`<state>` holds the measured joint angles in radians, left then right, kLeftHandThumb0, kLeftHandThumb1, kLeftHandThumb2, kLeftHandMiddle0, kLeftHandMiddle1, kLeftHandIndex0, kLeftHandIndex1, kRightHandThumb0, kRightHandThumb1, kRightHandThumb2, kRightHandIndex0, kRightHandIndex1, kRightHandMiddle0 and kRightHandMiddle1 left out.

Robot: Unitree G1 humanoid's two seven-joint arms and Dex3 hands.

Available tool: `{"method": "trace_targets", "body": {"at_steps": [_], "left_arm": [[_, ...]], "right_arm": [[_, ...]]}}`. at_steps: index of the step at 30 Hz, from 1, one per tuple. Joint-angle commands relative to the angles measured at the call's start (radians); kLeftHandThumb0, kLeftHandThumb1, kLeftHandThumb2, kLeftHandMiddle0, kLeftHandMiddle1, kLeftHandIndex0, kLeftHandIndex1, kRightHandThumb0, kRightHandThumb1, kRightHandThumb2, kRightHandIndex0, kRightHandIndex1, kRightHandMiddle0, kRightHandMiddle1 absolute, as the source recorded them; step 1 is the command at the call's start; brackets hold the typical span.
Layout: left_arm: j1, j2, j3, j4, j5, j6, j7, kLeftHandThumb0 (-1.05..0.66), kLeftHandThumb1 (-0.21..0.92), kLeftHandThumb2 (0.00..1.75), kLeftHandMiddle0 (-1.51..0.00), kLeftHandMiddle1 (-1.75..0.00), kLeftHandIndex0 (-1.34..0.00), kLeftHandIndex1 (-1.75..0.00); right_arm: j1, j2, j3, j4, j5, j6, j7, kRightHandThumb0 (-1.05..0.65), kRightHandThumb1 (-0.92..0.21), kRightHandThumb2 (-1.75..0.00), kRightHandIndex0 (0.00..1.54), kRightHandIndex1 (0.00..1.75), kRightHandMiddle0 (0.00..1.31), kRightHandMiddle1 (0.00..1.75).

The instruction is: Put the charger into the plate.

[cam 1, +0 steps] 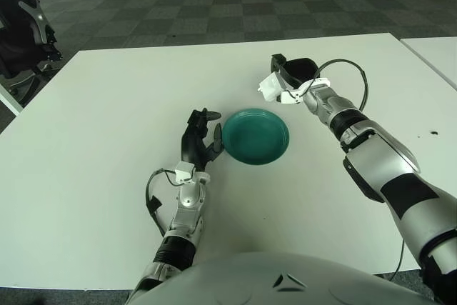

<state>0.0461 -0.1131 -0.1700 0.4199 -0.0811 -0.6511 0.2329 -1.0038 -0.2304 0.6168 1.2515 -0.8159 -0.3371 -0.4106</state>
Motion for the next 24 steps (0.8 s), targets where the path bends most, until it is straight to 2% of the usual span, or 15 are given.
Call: {"method": "trace_targets", "body": {"at_steps": [1, 3, 6, 10, 15, 20, 24], "left_arm": [[0.108, -0.14, -0.011, 0.096, -0.004, 0.004, 0.022, -0.67, 0.92, 0.75, -0.35, 0.0, -0.36, -1.22], [0.108, -0.136, -0.016, 0.096, 0.01, 0.002, 0.028, -0.7, 0.92, 0.8, -0.31, 0.0, -0.23, -1.08], [0.109, -0.134, -0.019, 0.094, 0.014, 0.001, 0.029, -0.72, 0.92, 0.83, -0.29, 0.0, -0.19, -1.01], [0.111, -0.132, -0.022, 0.091, 0.016, -0.004, 0.025, -0.74, 0.92, 0.86, -0.28, 0.0, -0.19, -0.99], [0.112, -0.127, -0.022, 0.091, 0.005, -0.006, 0.01, -0.75, 0.92, 0.87, -0.27, 0.0, -0.2, -1.0], [0.113, -0.13, -0.022, 0.092, 0.004, -0.008, 0.008, -0.74, 0.92, 0.88, -0.27, 0.0, -0.22, -1.03], [0.116, -0.131, -0.024, 0.091, 0.003, -0.004, 0.008, -0.73, 0.92, 0.89, -0.27, -0.01, -0.25, -1.06]], "right_arm": [[0.015, -0.028, 0.004, -0.077, 0.0, -0.029, 0.004, -0.49, -0.31, -1.32, 1.26, 1.75, 0.62, 1.75], [0.028, -0.034, 0.007, -0.119, -0.002, -0.039, 0.024, -0.49, -0.31, -1.32, 1.26, 1.75, 0.62, 1.75], [0.041, -0.043, 0.011, -0.159, -0.004, -0.049, 0.047, -0.49, -0.31, -1.32, 1.27, 1.75, 0.62, 1.75], [0.069, -0.058, 0.018, -0.232, -0.016, -0.048, 0.07, -0.48, -0.31, -1.32, 1.27, 1.75, 0.62, 1.75], [0.153, -0.109, 0.02, -0.432, -0.036, -0.027, 0.14, -0.48, -0.32, -1.31, 1.24, 1.75, 0.61, 1.75], [0.203, -0.138, 0.006, -0.537, -0.036, -0.014, 0.203, -0.47, -0.36, -1.26, 1.23, 1.75, 0.58, 1.75], [0.28, -0.166, -0.005, -0.632, -0.03, -0.021, 0.23, -0.45, -0.42, -1.19, 1.21, 1.75, 0.53, 1.75]]}}
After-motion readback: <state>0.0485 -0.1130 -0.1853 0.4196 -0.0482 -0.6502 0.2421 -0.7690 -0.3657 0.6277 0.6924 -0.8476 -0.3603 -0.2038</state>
